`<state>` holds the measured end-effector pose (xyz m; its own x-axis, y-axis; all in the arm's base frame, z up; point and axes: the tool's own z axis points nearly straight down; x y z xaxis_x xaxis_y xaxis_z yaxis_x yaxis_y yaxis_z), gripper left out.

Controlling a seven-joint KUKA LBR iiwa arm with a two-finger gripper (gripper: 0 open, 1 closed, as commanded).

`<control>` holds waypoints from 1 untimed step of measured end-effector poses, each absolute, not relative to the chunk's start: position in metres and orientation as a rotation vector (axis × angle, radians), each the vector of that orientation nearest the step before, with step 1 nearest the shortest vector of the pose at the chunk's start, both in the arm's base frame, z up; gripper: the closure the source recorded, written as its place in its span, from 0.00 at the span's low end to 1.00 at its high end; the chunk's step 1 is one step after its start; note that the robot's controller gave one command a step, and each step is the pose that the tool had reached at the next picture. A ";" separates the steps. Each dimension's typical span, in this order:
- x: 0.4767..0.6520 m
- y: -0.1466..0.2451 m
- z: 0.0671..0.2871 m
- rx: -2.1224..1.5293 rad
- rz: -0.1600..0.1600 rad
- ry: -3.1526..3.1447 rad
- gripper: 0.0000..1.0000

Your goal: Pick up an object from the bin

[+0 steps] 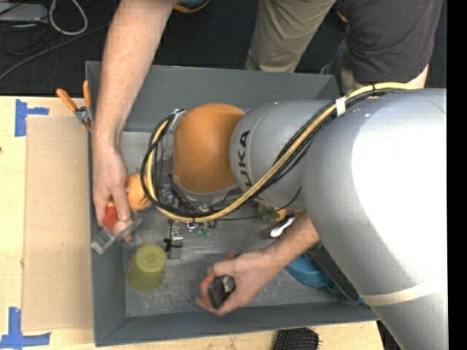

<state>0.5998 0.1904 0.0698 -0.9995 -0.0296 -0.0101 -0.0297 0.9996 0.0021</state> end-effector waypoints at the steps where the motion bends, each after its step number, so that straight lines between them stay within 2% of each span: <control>1: 0.582 0.197 0.071 0.024 0.008 3.126 0.00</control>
Offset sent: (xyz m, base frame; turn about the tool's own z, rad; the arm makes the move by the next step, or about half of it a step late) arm -0.1050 -0.0216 0.0002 0.0730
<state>0.5825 0.1970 0.0706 -0.9998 0.0153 -0.0155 0.0152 0.9999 0.0050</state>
